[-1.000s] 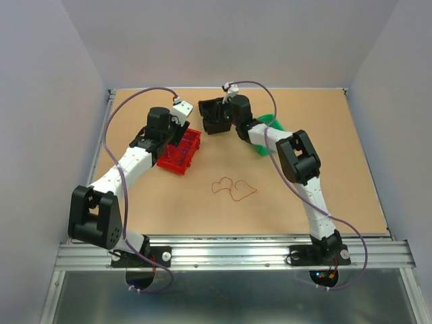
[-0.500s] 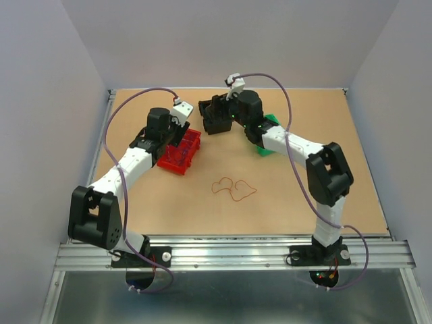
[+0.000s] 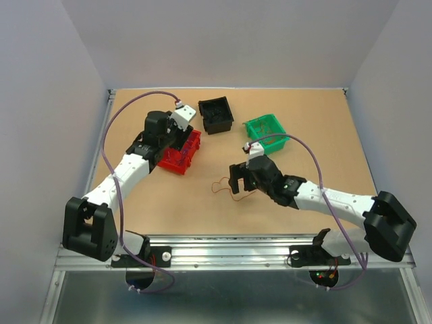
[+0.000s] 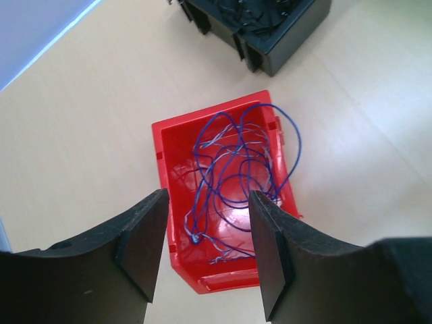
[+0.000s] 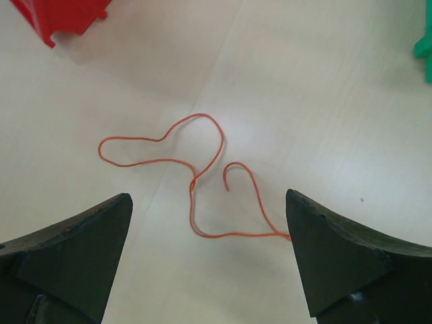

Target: Untangle the cables

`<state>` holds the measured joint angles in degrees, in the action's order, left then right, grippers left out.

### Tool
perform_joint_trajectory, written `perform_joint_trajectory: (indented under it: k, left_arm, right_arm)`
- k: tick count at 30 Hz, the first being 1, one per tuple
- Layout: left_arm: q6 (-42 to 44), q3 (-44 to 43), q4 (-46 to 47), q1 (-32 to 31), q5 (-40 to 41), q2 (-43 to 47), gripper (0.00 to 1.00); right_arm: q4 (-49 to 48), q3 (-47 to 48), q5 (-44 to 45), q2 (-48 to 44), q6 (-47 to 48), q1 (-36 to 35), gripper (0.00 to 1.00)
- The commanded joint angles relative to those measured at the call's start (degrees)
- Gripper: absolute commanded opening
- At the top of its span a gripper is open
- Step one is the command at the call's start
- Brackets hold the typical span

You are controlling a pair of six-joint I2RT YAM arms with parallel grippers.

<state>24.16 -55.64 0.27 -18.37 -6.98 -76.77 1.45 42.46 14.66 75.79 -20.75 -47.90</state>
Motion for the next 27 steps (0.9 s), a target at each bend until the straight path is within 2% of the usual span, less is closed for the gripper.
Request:
perform_joint_trajectory:
  k: [1, 4, 8, 17, 23, 27]
  left_arm:
    - [-0.26, 1.58, -0.19, -2.63, -4.62, 3.20, 0.62]
    - [-0.61, 1.76, -0.19, -3.43, -6.54, 3.82, 0.62]
    - [-0.08, 1.23, -5.18, -3.60, -17.93, 2.60, 0.63]
    - [-0.78, 1.58, -7.66, -4.57, -27.90, 0.22, 0.61]
    - [-1.05, 1.50, -8.36, -5.53, -30.46, -2.41, 0.57]
    - [-0.96, 2.02, -7.92, -5.62, -30.28, -1.72, 0.57]
  right_arm:
    - [1.71, -3.42, 6.96, -2.40, -6.84, -3.25, 1.00]
    - [1.53, -3.08, 7.40, -0.03, -9.91, -4.21, 1.00]
    - [0.57, -2.21, 16.78, 2.16, -16.15, -7.38, 1.00]
    - [0.30, 4.47, 14.70, 13.94, -15.19, -8.00, 0.99]
    - [-0.93, 7.20, 16.45, 18.25, -17.21, -9.05, 0.97]
    - [-0.93, 8.78, 17.77, 20.45, -17.30, -9.40, 0.88]
